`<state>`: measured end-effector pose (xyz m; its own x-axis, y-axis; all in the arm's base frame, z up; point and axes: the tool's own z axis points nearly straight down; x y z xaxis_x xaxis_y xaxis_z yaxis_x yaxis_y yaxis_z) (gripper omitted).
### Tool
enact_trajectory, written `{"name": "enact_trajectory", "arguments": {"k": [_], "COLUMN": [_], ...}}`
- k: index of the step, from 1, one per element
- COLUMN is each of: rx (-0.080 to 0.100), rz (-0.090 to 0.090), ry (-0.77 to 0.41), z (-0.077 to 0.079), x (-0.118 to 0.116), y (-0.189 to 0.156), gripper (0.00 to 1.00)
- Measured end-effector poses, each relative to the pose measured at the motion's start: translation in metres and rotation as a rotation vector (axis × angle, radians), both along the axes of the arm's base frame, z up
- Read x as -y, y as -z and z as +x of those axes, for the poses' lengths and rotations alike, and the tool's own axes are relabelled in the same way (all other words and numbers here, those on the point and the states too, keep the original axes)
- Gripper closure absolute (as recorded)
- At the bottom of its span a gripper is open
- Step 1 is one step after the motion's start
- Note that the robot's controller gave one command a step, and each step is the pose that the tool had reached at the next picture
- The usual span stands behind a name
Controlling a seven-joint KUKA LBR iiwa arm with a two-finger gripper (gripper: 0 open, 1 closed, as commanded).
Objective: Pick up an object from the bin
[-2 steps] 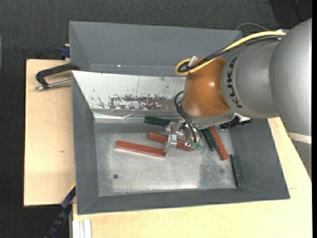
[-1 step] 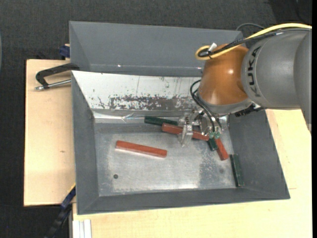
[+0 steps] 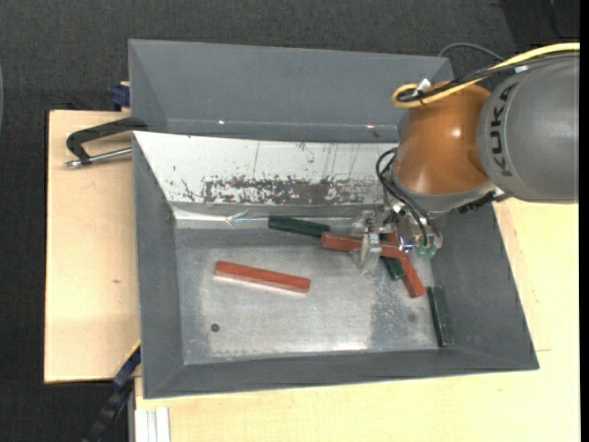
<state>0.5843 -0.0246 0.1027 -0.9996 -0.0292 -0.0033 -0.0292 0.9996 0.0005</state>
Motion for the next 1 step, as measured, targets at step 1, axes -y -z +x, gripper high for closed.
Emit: {"name": "enact_trajectory", "arguments": {"k": [1], "rx": [0.002], "rz": [0.001], "ry": [0.006], "z": [0.0026], "x": [-0.0340], "y": [-0.1024], "gripper": [1.00]}}
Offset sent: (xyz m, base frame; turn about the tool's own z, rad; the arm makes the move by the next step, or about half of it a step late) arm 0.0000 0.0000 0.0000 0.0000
